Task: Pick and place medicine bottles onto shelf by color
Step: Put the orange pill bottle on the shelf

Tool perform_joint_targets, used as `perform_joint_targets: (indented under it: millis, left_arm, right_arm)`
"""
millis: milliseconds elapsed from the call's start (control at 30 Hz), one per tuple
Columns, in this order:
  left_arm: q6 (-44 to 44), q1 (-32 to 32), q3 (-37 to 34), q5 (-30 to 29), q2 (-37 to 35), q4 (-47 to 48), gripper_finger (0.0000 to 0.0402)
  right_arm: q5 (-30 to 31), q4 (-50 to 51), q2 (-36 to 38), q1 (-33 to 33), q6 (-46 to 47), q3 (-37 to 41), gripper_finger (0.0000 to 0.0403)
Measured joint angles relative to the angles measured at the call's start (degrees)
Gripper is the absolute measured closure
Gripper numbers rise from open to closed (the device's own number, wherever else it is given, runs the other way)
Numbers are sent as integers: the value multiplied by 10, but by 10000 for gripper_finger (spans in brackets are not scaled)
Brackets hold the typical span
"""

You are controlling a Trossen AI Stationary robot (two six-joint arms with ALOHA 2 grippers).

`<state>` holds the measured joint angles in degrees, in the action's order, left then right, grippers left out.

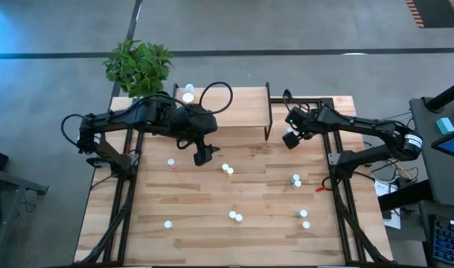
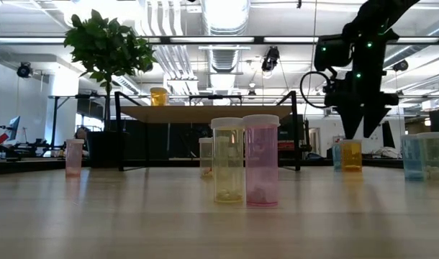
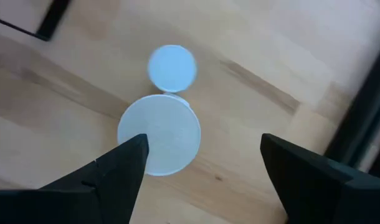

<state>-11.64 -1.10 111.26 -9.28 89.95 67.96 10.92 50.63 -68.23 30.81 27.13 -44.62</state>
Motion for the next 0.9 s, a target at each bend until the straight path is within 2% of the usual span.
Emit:
perform_joint_targets:
  millis: [267,467,667,800,900]
  left_arm:
    - [0,0,0,0,0,6,84]
    - [-1,0,0,0,0,7,84]
    - [-6,0,-2,-7,0,7,84]
    - [-32,0,-7,-12,0,9,84]
    - [-43,0,-11,-13,0,22,84]
  right_arm:
    - [-29,18,8,0,-2,-29,136]
    - [-24,35,48,-7,-26,-70,139]
    - [-24,47,71,-17,-18,-48,107]
    - [-40,39,85,-37,3,-6,66]
    - [-30,-7,109,-63,3,26,35]
